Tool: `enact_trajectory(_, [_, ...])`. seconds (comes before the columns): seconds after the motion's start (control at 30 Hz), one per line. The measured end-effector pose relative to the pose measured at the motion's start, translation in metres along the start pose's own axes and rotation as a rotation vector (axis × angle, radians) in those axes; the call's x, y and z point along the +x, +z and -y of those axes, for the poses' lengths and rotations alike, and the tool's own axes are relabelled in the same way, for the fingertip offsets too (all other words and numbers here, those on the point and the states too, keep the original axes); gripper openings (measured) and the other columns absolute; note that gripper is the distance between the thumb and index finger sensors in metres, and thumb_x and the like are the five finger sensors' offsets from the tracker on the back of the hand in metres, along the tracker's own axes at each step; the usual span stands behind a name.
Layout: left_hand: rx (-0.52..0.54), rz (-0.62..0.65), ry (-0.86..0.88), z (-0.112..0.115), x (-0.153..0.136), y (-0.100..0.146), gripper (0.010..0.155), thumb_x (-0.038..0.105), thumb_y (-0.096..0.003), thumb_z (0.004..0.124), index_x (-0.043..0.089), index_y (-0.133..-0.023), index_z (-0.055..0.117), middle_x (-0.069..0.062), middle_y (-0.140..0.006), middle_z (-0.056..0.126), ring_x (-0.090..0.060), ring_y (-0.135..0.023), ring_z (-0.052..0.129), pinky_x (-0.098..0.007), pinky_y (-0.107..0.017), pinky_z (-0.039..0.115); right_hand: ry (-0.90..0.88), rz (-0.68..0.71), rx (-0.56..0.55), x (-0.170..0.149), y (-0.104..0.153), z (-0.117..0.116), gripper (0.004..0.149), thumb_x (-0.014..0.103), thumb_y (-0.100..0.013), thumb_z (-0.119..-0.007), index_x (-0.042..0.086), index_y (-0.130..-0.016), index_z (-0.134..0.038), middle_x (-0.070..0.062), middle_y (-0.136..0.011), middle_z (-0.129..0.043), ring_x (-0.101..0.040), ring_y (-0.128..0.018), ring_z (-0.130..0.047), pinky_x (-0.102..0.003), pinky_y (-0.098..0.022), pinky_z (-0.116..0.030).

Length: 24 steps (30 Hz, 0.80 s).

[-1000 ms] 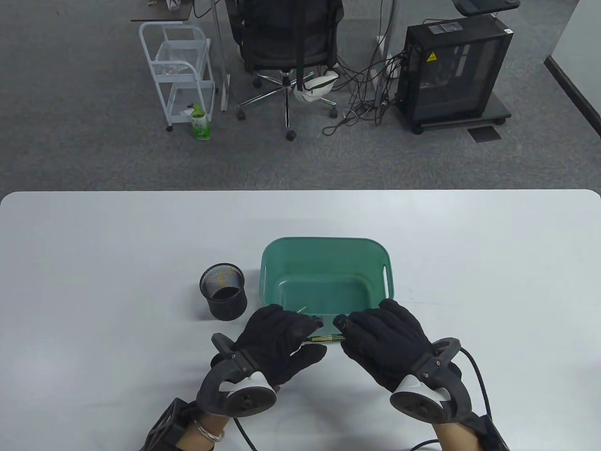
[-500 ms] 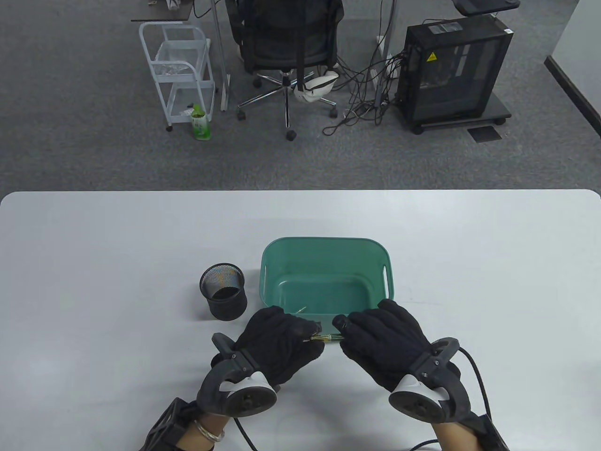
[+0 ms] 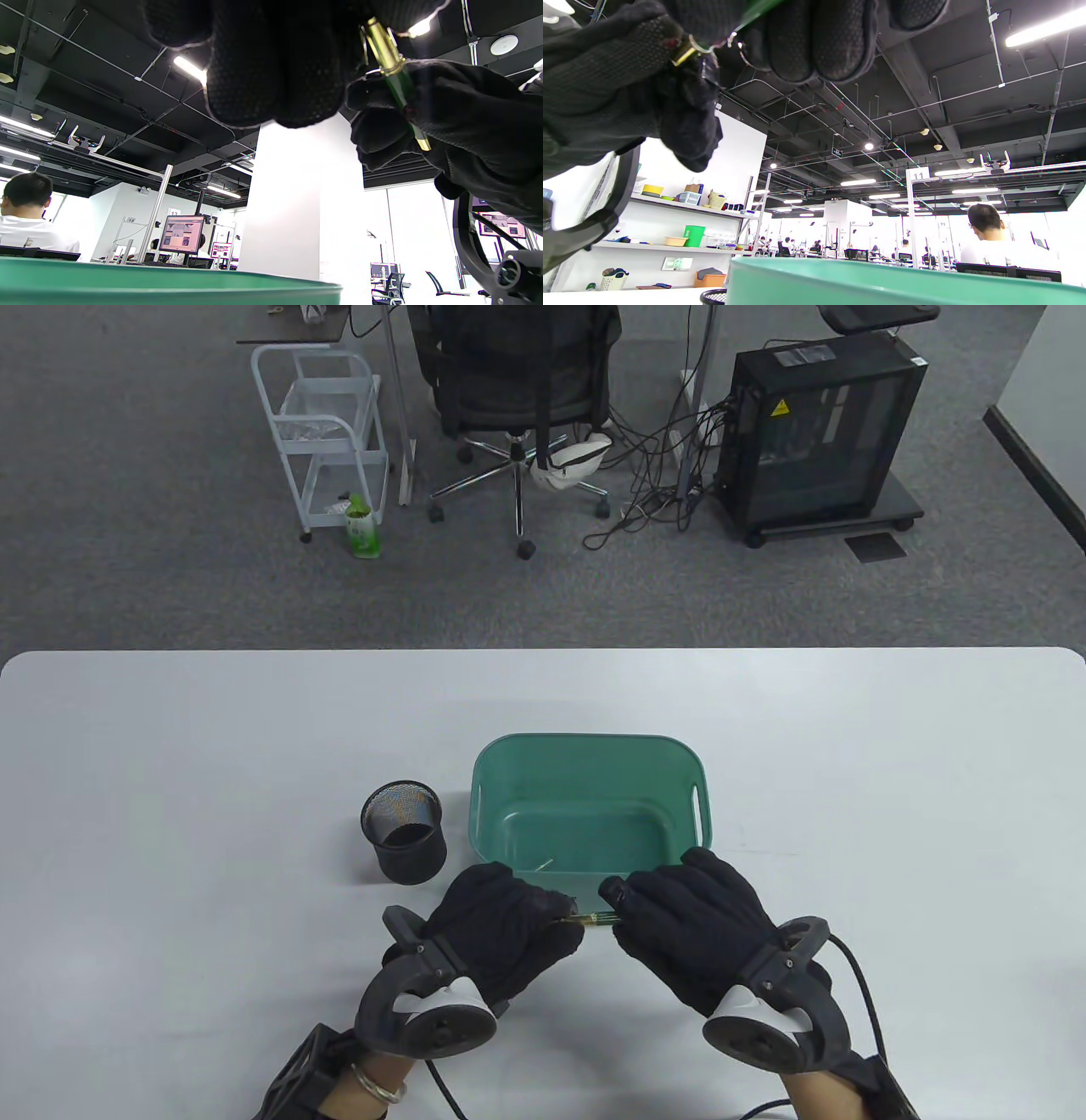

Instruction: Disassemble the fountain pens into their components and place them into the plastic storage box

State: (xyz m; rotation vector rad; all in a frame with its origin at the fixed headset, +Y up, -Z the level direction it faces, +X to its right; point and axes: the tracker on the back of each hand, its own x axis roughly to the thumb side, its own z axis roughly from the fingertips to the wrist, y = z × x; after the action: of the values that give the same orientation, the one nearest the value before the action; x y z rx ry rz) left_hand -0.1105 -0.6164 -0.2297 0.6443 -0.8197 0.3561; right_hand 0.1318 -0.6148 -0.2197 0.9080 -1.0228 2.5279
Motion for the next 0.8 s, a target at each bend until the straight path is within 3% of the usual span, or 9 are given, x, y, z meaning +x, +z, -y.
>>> enact_trajectory(0.3, [0.003,-0.008,0.004,-0.0002,-0.0014,0.0002,0.053,0.05,-0.0656,0.054,0.014,-0.07,0.093,0.001,-0.052,0.107,-0.018,-0.045,0.105,-0.045,-0.062,0.076,-0.001,0.003,0.004,0.001,0.0004,-0.0006,0.044,0.049,-0.054,-0.071,0.033,-0.093,-0.083,0.01,-0.088,-0.085,-0.012,-0.08,-0.086,-0.047,-0.076,-0.061])
enact_trajectory(0.43, [-0.009,-0.01,0.006,0.0001,-0.0022,0.0008,0.058,0.056,-0.0646,0.054,0.013,-0.088,0.085,-0.002,-0.07,0.103,-0.021,-0.061,0.101,-0.048,-0.068,0.071,0.001,0.0,0.001,0.0005,0.0005,-0.0001,0.044,0.05,-0.054,-0.071,0.034,-0.093,-0.083,0.01,-0.088,-0.085,-0.012,-0.08,-0.086,-0.047,-0.076,-0.061])
enact_trajectory(0.57, [-0.013,-0.009,0.0,-0.0001,-0.0019,0.001,0.06,0.06,-0.0621,0.062,0.014,-0.1,0.075,-0.003,-0.082,0.097,-0.023,-0.073,0.096,-0.05,-0.072,0.067,0.005,-0.007,-0.004,-0.0011,0.0006,0.0006,0.044,0.049,-0.054,-0.071,0.033,-0.093,-0.083,0.01,-0.088,-0.085,-0.012,-0.08,-0.086,-0.046,-0.076,-0.061])
enact_trajectory(0.8, [-0.012,0.013,-0.019,0.0006,0.0017,0.0008,0.052,0.051,-0.063,0.073,0.017,-0.102,0.066,0.0,-0.089,0.091,-0.02,-0.08,0.093,-0.049,-0.076,0.064,0.008,-0.01,-0.005,-0.0025,0.0006,0.001,0.044,0.05,-0.054,-0.071,0.033,-0.093,-0.083,0.01,-0.088,-0.085,-0.012,-0.08,-0.086,-0.047,-0.076,-0.061])
